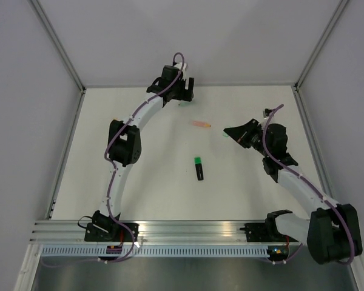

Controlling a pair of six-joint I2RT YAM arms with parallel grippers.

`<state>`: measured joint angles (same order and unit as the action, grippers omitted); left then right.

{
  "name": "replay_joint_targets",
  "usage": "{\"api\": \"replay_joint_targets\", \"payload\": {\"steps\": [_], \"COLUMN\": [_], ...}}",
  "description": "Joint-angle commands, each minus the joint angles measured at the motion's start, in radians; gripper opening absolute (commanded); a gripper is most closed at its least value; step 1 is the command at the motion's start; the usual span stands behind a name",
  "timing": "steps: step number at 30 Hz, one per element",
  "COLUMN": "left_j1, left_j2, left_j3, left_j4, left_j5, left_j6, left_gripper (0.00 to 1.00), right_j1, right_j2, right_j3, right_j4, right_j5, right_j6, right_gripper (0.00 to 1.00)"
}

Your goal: Insert the pens into the pen caps

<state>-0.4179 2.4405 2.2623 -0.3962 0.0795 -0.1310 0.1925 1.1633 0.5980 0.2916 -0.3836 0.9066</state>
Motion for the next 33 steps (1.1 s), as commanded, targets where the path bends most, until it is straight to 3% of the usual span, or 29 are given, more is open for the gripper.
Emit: {"api": "replay_joint_targets", "payload": {"steps": [1, 7, 10, 15, 22, 33], "left_j1": [0.03, 0.073, 0.1, 0.103, 0.1, 0.09], "left_j2": [0.021, 0.084, 0.072, 0.081, 0.13, 0.253], "left_j3": [-0.009, -0.017, -0.076, -0.098, -0.182, -0.044], "left_j4": [0.083, 0.172, 0.302, 0.5, 0.739, 0.646], "left_j5": [-0.02, 0.132, 0.206, 0.258, 0.252, 0.167], "left_j6": [0.074, -0.105, -0.195, -0.272, -0.545, -0.63], "left_gripper": [0.9, 0.88, 0.86, 0.86, 0.85, 0.89], "right_j1": [-0.002, -0.002, -0.002, -0.002, -0.002, -0.002], "right_j2": [-0.118, -0.237, -0.251, -0.246, -0.249, -0.272], "right_j3": [-0.038, -0.063, -0.061, -0.07, -0.075, -0.078], "right_j4": [0.081, 0.066, 0.055, 0.07, 0.078, 0.078], "right_j5": [0.018, 0.052, 0.071, 0.063, 0.06, 0.066], "right_j6": [0.023, 0.008, -0.005, 0.003, 0.009, 0.005], "right_gripper": [0.0, 0.0, 0.0, 0.0, 0.0, 0.0]}}
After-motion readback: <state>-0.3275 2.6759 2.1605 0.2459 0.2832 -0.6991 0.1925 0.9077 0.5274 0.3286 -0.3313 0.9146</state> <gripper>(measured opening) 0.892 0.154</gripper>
